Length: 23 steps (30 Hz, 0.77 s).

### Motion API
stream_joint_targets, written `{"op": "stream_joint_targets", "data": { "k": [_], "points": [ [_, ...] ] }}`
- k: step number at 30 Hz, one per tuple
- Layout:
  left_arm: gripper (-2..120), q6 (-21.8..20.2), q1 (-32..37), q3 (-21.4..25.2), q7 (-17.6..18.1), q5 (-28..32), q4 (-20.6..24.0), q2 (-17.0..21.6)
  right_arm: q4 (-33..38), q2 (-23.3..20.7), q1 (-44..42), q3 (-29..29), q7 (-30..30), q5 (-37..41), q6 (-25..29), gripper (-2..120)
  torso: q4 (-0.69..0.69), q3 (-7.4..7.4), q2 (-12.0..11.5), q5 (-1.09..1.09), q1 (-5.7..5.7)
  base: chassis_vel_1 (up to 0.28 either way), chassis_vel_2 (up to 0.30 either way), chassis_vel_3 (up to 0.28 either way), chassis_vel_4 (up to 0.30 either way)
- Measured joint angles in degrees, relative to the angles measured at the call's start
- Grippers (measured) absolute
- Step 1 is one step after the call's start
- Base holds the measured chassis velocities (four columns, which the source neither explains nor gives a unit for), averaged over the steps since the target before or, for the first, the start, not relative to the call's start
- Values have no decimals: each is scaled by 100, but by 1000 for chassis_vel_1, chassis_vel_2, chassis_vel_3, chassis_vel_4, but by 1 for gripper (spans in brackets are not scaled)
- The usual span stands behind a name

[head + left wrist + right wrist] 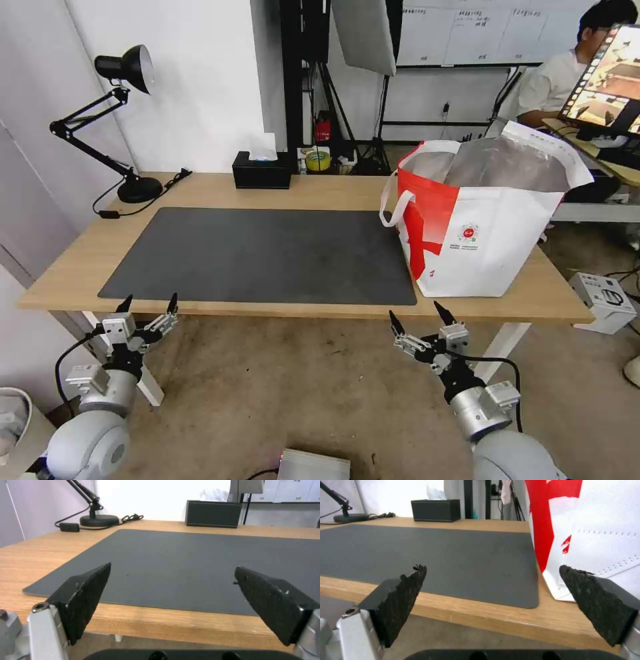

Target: Pick up the trash from the table and place it into the takeout bag.

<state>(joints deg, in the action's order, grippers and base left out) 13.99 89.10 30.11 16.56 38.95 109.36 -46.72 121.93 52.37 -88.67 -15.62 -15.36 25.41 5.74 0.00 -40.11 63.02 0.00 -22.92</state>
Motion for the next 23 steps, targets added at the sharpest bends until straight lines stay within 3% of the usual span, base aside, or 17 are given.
{"op": "stream_joint_targets", "data": {
  "k": [23],
  "points": [
    [100, 0, -6, 0, 1, 6, 11, 1, 0, 0, 0, 0, 0, 0, 0, 100, 0, 0, 0, 0, 0, 0, 0, 0, 0]
  ]
}}
